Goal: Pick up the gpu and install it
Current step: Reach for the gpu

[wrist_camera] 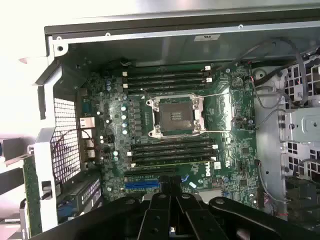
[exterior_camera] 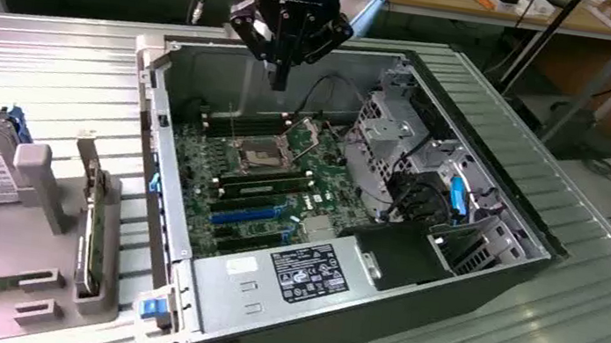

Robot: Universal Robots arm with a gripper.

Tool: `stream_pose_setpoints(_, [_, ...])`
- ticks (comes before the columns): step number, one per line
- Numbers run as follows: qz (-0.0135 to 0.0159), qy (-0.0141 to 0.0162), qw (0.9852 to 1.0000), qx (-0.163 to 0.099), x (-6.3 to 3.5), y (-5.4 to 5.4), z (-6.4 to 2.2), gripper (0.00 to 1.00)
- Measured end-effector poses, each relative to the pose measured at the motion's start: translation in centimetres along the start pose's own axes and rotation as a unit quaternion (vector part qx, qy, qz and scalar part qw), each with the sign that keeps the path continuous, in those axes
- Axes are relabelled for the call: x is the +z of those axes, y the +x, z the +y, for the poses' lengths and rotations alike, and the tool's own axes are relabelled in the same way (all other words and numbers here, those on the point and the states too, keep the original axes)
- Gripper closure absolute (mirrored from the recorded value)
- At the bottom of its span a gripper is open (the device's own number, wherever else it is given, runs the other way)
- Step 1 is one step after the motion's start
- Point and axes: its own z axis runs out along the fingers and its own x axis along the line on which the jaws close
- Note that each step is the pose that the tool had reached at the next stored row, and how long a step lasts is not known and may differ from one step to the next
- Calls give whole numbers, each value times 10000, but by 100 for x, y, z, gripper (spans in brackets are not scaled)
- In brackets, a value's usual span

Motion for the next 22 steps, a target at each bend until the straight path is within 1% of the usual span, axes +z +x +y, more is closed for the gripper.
stream_pose_setpoints(2, [0, 5, 10000, 0, 4, 178, -14, 89])
stream_pose_setpoints(3, [0, 9, 10000, -1, 8, 220, -17, 89])
stream_pose_setpoints(9, [4, 10, 10000, 1, 24, 493, -39, 89])
stream_pose_setpoints(13, [24, 12, 10000, 1, 31, 673, -53, 89])
stream_pose_setpoints(15, [37, 13, 10000, 1, 34, 762, -60, 89])
stream_pose_setpoints(18, [72, 16, 10000, 2, 41, 954, -75, 89])
stream_pose_setpoints(22, [133, 20, 9999, 6, 54, 1286, -101, 89])
